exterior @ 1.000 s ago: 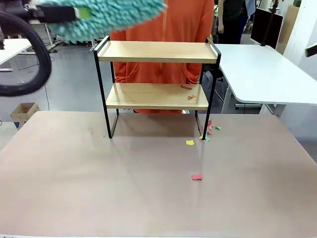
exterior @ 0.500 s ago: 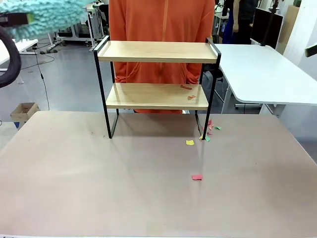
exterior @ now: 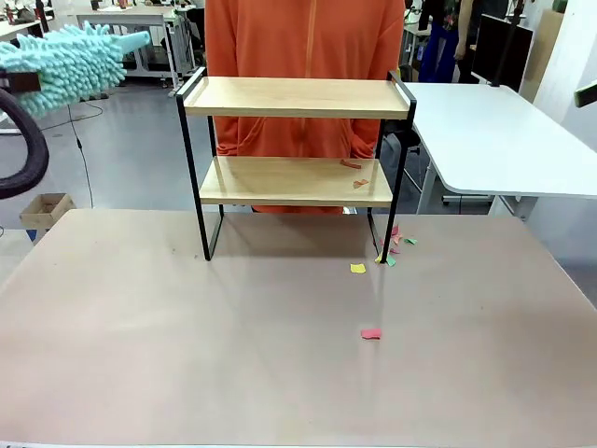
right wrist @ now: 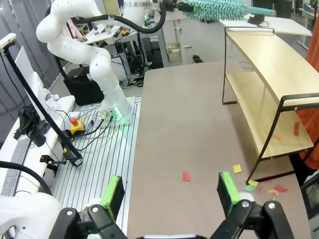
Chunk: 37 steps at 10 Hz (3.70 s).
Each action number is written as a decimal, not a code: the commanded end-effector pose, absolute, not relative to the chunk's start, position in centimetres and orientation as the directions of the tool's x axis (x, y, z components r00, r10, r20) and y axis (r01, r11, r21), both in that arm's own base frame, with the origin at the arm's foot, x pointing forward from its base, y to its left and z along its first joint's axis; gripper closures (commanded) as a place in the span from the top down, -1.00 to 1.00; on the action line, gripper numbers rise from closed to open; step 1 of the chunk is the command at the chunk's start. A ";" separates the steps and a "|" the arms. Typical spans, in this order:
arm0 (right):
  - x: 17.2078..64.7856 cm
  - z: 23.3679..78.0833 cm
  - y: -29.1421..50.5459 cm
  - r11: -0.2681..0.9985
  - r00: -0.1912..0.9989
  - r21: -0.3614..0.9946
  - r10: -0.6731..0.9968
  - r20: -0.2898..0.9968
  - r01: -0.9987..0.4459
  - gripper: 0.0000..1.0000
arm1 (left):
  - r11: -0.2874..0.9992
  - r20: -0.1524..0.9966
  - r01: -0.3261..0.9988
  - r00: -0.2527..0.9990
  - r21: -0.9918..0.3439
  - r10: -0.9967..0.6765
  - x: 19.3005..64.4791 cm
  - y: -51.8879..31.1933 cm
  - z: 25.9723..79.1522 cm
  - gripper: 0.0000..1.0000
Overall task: Clean the shelf.
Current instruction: Hand the Duster back to the human.
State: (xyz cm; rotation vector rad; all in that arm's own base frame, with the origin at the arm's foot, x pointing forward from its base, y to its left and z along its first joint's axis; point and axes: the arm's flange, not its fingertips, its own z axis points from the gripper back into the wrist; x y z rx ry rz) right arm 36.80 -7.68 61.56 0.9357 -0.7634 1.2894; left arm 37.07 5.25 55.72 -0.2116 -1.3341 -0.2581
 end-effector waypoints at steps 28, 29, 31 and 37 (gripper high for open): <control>36.6 61.7 -7.8 0.021 0.127 0.132 0.454 0.882 -0.991 1.00 | 0.943 0.958 0.322 0.286 -0.088 -0.008 33.9 5.6 53.0 0.57; 36.6 61.7 -7.8 0.021 0.127 0.132 0.454 0.882 -0.991 1.00 | 0.938 0.955 0.327 0.297 -0.114 0.012 33.5 6.2 54.5 1.00; 36.6 61.7 -7.8 0.021 0.127 0.132 0.454 0.882 -0.991 1.00 | 0.930 0.948 0.311 0.304 -0.194 0.096 32.9 8.6 58.6 1.00; 36.6 61.7 -7.8 0.021 0.127 0.132 0.454 0.882 -0.991 1.00 | 0.861 0.874 0.213 0.277 -0.462 0.400 33.8 21.2 68.4 1.00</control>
